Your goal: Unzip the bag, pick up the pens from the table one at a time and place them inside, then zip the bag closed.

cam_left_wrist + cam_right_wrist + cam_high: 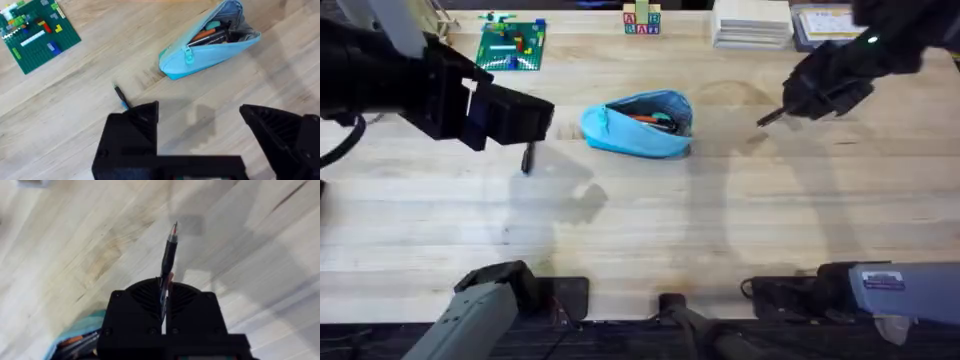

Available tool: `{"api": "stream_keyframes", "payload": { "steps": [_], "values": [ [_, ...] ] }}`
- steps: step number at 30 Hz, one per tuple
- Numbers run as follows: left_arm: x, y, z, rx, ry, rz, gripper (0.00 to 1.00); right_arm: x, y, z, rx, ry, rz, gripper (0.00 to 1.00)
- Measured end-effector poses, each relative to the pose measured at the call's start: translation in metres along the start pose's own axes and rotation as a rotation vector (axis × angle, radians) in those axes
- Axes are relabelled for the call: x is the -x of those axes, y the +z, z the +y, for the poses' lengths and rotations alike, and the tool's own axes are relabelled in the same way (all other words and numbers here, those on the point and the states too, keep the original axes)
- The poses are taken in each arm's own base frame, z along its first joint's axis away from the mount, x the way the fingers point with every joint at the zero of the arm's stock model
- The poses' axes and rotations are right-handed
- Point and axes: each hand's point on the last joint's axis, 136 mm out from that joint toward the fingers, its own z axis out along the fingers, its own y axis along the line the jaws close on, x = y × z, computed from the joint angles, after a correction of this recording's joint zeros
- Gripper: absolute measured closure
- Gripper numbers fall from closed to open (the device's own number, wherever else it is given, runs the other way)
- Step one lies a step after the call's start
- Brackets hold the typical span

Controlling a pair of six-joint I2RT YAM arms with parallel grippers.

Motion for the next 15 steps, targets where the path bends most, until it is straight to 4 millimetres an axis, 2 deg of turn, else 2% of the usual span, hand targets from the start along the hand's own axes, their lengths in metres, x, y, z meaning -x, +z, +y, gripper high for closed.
{"api": "stream_keyframes", "payload": {
  "steps": [12,13,14,15],
  "values": [
    [0.0,0.0,0.0,0.0,0.0,0.0,0.007,0.01,-0.078,0.011,0.168,-0.385,-0.182,0.967],
    [0.0,0.0,0.0,0.0,0.0,0.0,0.007,0.008,-0.096,0.017,0.211,-0.503,-0.24,0.967],
    [0.0,0.0,0.0,0.0,0.0,0.0,0.008,0.006,-0.103,0.021,0.228,-0.551,-0.262,0.967],
    [0.0,0.0,0.0,0.0,0.0,0.0,0.007,-0.001,-0.12,0.032,0.272,-0.693,-0.321,0.967]
  ]
}}
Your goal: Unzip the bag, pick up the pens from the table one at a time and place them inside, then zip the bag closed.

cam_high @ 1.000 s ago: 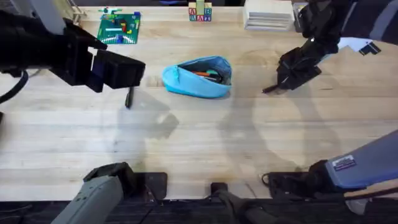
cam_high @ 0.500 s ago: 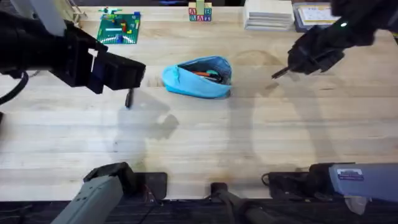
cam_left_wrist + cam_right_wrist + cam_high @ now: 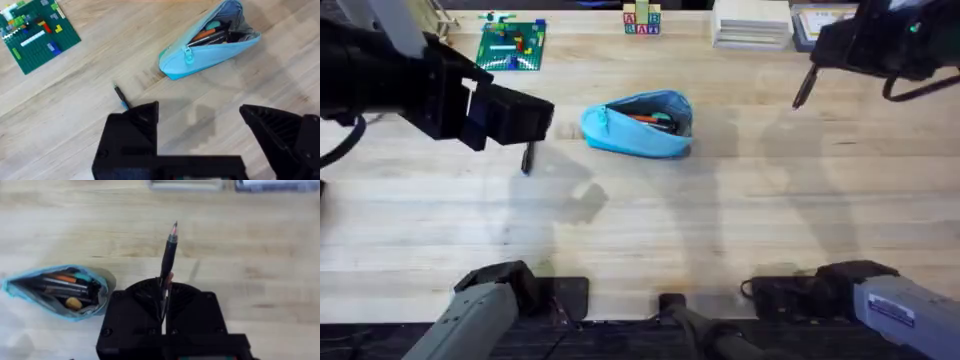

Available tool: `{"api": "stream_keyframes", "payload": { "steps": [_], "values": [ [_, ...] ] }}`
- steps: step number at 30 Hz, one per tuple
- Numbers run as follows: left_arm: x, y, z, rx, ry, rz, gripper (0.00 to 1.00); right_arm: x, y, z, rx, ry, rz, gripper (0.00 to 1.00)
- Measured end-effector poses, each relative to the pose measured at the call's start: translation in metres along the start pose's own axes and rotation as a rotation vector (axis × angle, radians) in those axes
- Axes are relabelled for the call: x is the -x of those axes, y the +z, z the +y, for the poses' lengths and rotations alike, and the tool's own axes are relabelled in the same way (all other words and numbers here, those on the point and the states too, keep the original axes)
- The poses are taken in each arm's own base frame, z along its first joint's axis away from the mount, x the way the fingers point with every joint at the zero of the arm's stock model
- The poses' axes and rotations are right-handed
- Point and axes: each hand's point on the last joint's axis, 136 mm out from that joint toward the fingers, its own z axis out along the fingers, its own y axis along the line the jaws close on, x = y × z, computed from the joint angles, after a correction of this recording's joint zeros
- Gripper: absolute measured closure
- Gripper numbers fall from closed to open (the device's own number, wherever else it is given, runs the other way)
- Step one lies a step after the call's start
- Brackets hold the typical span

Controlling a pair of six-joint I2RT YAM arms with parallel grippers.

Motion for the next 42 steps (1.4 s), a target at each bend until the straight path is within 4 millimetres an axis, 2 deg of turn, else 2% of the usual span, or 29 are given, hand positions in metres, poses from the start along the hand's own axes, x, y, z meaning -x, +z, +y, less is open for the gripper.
{"api": "stream_keyframes", "payload": {
  "steps": [3,4,8,15,21,25,29,30,32,34,35,42],
  "values": [
    [0.0,0.0,0.0,0.0,0.0,0.0,0.008,0.005,-0.013,0.019,0.05,-0.151,-0.056,0.967],
    [0.0,0.0,0.0,0.0,0.0,0.0,0.008,0.009,-0.025,0.039,0.1,-0.29,-0.111,0.967],
    [0.0,0.0,0.0,0.0,0.0,0.0,0.008,0.009,-0.039,0.068,0.169,-0.456,-0.173,0.971],
    [0.0,0.0,0.0,0.0,0.0,0.0,0.008,-0.011,-0.052,0.114,0.273,-0.779,-0.212,0.969],
    [0.0,0.0,0.0,0.0,0.0,0.0,0.007,-0.029,-0.062,0.142,0.342,-1.04,-0.251,0.969],
    [0.0,0.0,0.0,0.0,0.0,0.0,0.007,-0.044,-0.065,0.161,0.453,-1.17,-0.259,0.969],
    [0.0,0.0,0.0,0.0,0.0,0.0,0.007,-0.063,-0.054,0.179,0.569,-1.255,-0.215,0.969],
    [0.0,0.0,0.0,0.0,0.0,0.0,0.007,-0.077,-0.041,0.189,0.64,-1.303,-0.171,0.969],
    [0.0,0.0,0.0,0.0,0.0,0.0,0.007,-0.086,-0.033,0.195,0.682,-1.331,-0.145,0.969],
    [0.0,0.0,0.0,0.0,0.0,0.0,0.007,-0.092,-0.025,0.2,0.713,-1.355,-0.127,0.969],
    [0.0,0.0,0.0,0.0,0.0,0.0,0.007,-0.096,-0.012,0.208,0.74,-1.376,-0.121,0.969],
    [0.0,0.0,0.0,0.0,0.0,0.0,0.008,-0.106,0.023,0.222,0.768,-1.405,-0.085,0.969]
  ]
}}
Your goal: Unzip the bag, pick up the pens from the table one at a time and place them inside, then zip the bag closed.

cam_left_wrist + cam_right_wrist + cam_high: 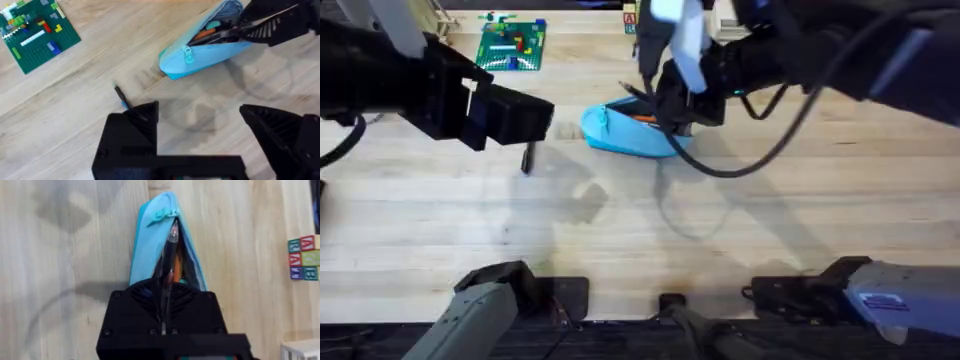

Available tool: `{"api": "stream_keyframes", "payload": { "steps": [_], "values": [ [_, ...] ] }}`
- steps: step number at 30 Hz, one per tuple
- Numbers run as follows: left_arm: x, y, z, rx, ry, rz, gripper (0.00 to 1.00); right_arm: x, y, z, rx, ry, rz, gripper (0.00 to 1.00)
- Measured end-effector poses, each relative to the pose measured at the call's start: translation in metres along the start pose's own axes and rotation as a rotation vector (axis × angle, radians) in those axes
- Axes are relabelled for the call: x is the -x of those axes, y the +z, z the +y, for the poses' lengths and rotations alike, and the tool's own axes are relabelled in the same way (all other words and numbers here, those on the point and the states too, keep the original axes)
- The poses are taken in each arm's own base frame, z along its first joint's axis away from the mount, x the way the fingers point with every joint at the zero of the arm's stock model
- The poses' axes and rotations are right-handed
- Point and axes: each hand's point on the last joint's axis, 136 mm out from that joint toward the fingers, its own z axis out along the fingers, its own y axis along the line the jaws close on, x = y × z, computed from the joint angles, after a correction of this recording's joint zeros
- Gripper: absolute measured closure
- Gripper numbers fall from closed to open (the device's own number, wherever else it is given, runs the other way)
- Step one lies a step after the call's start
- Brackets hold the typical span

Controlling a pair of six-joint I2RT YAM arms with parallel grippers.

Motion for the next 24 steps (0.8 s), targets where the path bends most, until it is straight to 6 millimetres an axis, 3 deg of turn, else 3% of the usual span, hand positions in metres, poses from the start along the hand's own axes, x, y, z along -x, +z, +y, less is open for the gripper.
{"api": "stream_keyframes", "payload": {
  "steps": [12,23,24],
  "values": [
    [-0.001,0.0,0.0,-0.002,-0.002,0.002,0.008,-0.048,0.062,0.01,0.137,-0.067,0.118,0.969],
    [-0.001,0.0,0.0,-0.002,-0.002,0.002,0.007,-0.058,0.072,0.009,0.154,-0.057,0.128,0.967],
    [-0.001,0.0,0.0,-0.002,-0.002,0.002,0.007,-0.057,0.072,0.008,0.152,-0.059,0.126,0.657]
  ]
}}
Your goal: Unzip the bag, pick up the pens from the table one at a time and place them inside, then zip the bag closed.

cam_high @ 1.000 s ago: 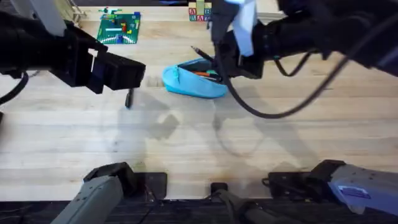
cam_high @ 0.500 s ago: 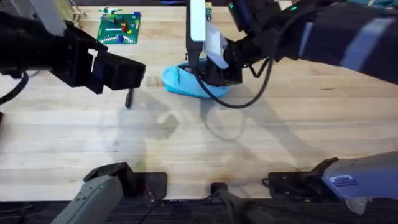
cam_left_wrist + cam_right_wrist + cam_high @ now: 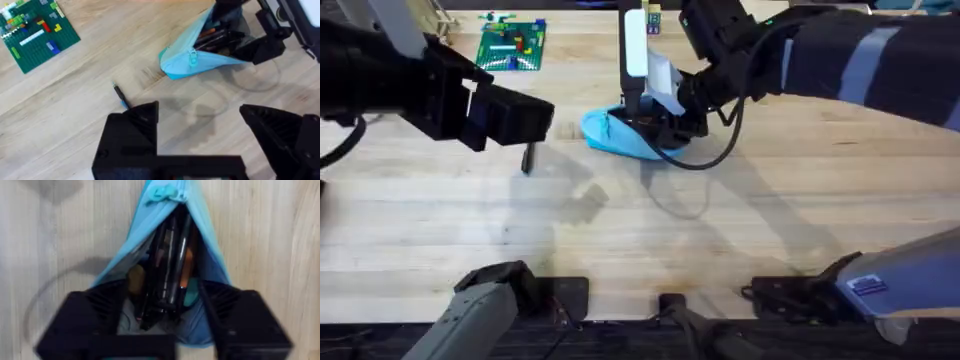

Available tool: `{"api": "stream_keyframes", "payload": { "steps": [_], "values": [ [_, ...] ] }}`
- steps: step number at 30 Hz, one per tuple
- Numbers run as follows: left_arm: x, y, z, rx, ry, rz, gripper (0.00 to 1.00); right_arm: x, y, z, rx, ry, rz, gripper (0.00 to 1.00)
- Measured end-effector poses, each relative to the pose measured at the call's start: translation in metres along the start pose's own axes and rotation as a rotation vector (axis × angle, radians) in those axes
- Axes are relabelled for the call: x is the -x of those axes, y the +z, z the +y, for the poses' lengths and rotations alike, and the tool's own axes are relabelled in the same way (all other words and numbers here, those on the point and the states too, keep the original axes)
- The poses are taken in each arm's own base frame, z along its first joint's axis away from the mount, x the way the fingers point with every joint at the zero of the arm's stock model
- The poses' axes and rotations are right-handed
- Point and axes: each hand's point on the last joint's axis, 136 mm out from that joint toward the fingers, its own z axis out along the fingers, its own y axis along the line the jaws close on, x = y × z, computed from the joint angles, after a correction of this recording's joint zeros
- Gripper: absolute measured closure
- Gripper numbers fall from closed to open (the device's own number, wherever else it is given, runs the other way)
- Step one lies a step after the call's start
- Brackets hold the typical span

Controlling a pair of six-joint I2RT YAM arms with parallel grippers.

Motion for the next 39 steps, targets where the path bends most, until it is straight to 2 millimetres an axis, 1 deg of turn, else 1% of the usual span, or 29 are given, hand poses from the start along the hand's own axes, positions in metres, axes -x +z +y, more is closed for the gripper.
{"api": "stream_keyframes", "payload": {
  "steps": [2,3,6,7,9,10,14,16,18,22,25,26,29,34,35,39],
  "values": [
    [0.0,0.0,0.0,0.0,0.0,0.0,0.008,0.001,0.0,-0.003,-0.013,-0.002,-0.004,0.381],
    [0.0,0.0,0.0,0.0,0.0,0.0,0.007,0.0,-0.002,-0.008,-0.028,0.002,-0.007,0.011],
    [0.0,0.0,0.0,0.0,0.0,0.0,0.007,0.003,-0.011,-0.011,-0.054,-0.004,-0.01,0.005],
    [0.0,0.0,0.0,0.0,0.0,0.0,0.008,0.018,-0.05,-0.023,-0.173,-0.033,-0.027,0.004],
    [0.0,0.0,0.0,0.0,0.0,0.0,0.008,0.022,-0.067,-0.027,-0.227,-0.027,-0.032,0.004],
    [0.0,0.0,0.0,0.0,0.0,0.0,0.008,0.027,-0.109,-0.038,-0.372,0.095,-0.041,0.004],
    [0.0,0.0,0.0,0.0,0.0,0.0,0.008,0.022,-0.138,-0.047,-0.488,0.28,-0.044,0.004],
    [0.0,0.0,0.0,0.0,0.0,0.0,0.008,0.018,-0.152,-0.047,-0.534,0.378,-0.05,0.004],
    [0.0,0.0,0.0,0.0,0.0,0.0,0.008,0.013,-0.162,-0.042,-0.554,0.449,-0.051,0.003],
    [0.0,0.0,0.0,0.0,0.0,0.0,0.008,0.003,-0.18,-0.023,-0.556,0.537,-0.03,0.004],
    [0.0,0.0,0.0,0.0,0.0,0.0,0.008,-0.007,-0.19,-0.003,-0.537,0.595,-0.004,0.004],
    [0.0,0.0,0.0,0.001,-0.009,0.0,0.008,-0.016,-0.198,0.015,-0.516,0.652,0.016,0.004],
    [-0.003,0.0,0.004,0.024,-0.039,0.016,0.008,-0.023,-0.206,0.03,-0.505,0.703,0.03,0.003],
    [-0.013,-0.001,0.022,0.129,-0.141,0.071,0.008,-0.033,-0.219,0.053,-0.495,0.777,0.04,0.003],
    [-0.018,0.002,0.035,0.178,-0.209,0.104,0.008,-0.035,-0.228,0.061,-0.502,0.807,0.021,0.003],
    [-0.026,0.017,0.048,0.183,-0.282,0.176,0.008,-0.033,-0.24,0.067,-0.526,0.821,-0.023,0.004]
  ]
}}
